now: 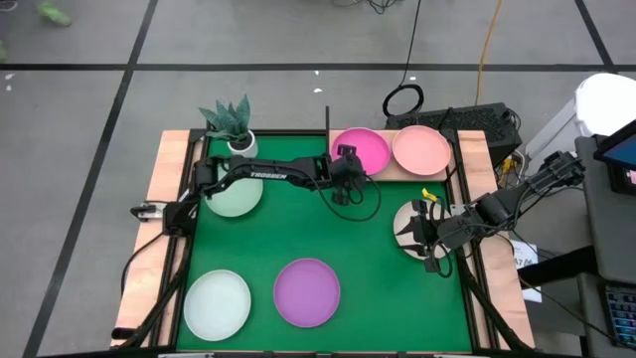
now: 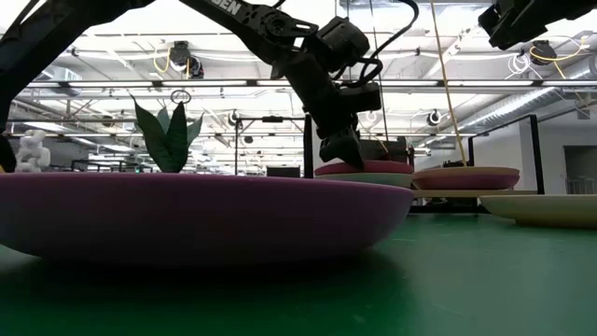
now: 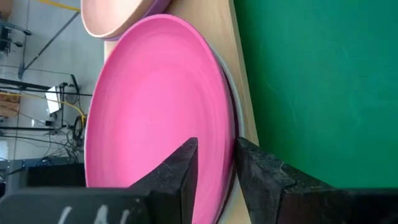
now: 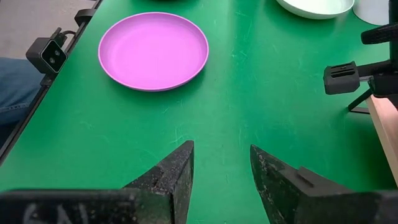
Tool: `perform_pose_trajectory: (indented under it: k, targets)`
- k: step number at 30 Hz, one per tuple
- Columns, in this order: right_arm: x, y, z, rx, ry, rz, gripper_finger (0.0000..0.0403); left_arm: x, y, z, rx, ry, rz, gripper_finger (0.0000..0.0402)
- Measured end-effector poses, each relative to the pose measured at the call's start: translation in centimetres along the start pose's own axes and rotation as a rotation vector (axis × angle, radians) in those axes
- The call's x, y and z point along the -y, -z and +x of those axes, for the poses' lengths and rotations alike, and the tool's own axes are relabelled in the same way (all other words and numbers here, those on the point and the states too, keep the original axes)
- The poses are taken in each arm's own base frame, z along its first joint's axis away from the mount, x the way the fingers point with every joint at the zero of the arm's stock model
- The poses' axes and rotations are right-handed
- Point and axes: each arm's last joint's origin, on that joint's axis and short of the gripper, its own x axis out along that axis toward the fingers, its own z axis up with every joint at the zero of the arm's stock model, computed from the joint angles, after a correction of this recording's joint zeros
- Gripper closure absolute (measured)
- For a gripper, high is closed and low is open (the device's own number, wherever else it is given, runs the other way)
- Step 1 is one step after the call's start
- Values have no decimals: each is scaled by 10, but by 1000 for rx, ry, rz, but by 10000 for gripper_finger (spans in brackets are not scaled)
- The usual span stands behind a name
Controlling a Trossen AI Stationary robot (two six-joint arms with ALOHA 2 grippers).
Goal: Place and stack plates onto a shelf
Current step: Stack the pink plate on top of the gray plate on the shelf, then stack the purple plate on top of the orange plate on the shelf
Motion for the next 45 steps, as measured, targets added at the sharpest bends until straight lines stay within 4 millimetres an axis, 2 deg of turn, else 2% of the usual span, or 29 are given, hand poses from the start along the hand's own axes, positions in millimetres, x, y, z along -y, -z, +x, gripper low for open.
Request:
perform_pose_trajectory:
  k: [12, 16, 20, 27, 33, 38, 42, 45]
  targets:
    - [0, 1, 0, -13, 3, -4, 261, 10, -8, -4, 20, 11, 19, 288]
    - [0, 2, 0, -17, 3, 6, 261, 11, -14, -13, 33, 4, 1, 288]
    - [0, 2, 0, -21, 5, 12, 261, 10, -26, -38, 52, -29, -44, 288]
    - [1, 2, 0, -21, 7, 38, 261, 17, -43, -104, 83, 32, -126, 288]
    - [2, 1, 0, 1, 53, 37, 261, 29, -41, -159, 18, 122, -146, 288]
    - [4, 0, -2, 33, 106, 53, 261, 44, -34, -182, -85, 186, -196, 289]
    - [4, 0, -2, 30, 103, 79, 261, 64, -30, -192, -173, 231, -200, 289]
    - [4, 0, -2, 30, 101, 85, 261, 82, -29, -192, -171, 247, -189, 289]
